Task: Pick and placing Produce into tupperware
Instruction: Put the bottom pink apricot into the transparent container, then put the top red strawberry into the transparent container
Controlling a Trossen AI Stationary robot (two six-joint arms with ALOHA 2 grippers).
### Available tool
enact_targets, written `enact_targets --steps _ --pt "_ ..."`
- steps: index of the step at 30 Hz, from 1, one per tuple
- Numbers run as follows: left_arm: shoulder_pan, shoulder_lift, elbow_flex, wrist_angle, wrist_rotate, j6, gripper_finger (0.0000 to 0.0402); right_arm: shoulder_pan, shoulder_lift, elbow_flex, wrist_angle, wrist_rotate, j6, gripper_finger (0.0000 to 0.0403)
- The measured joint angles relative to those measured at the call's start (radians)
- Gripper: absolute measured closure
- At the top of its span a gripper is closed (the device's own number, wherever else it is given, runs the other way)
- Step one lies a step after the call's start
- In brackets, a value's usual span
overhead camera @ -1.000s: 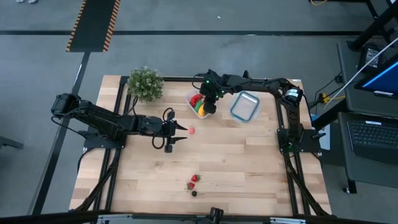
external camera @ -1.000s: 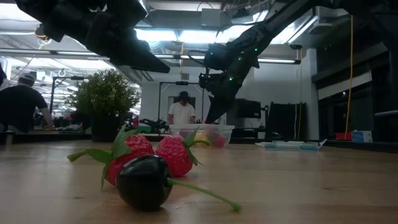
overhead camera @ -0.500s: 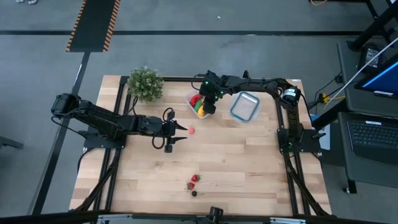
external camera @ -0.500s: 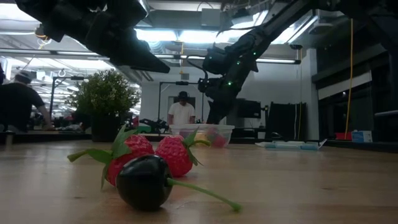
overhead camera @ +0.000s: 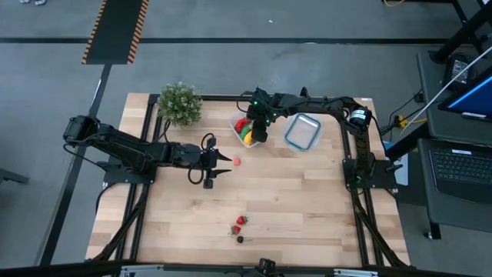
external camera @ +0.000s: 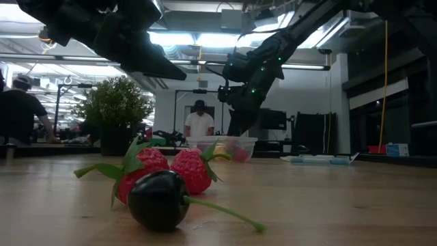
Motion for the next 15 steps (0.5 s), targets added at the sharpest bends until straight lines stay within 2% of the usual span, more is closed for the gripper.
enact_targets --steps 5,15 --pt "0.000 0.000 0.000 0.000 0.000 0.000 0.0237 0.002 0.000 0.002 -0.006 -0.001 0.016 0.0234" --pt "0.000 0.000 0.000 0.000 0.000 0.008 0.0237 0.002 -0.001 0.190 -0.272 -0.003 0.099 0.0225"
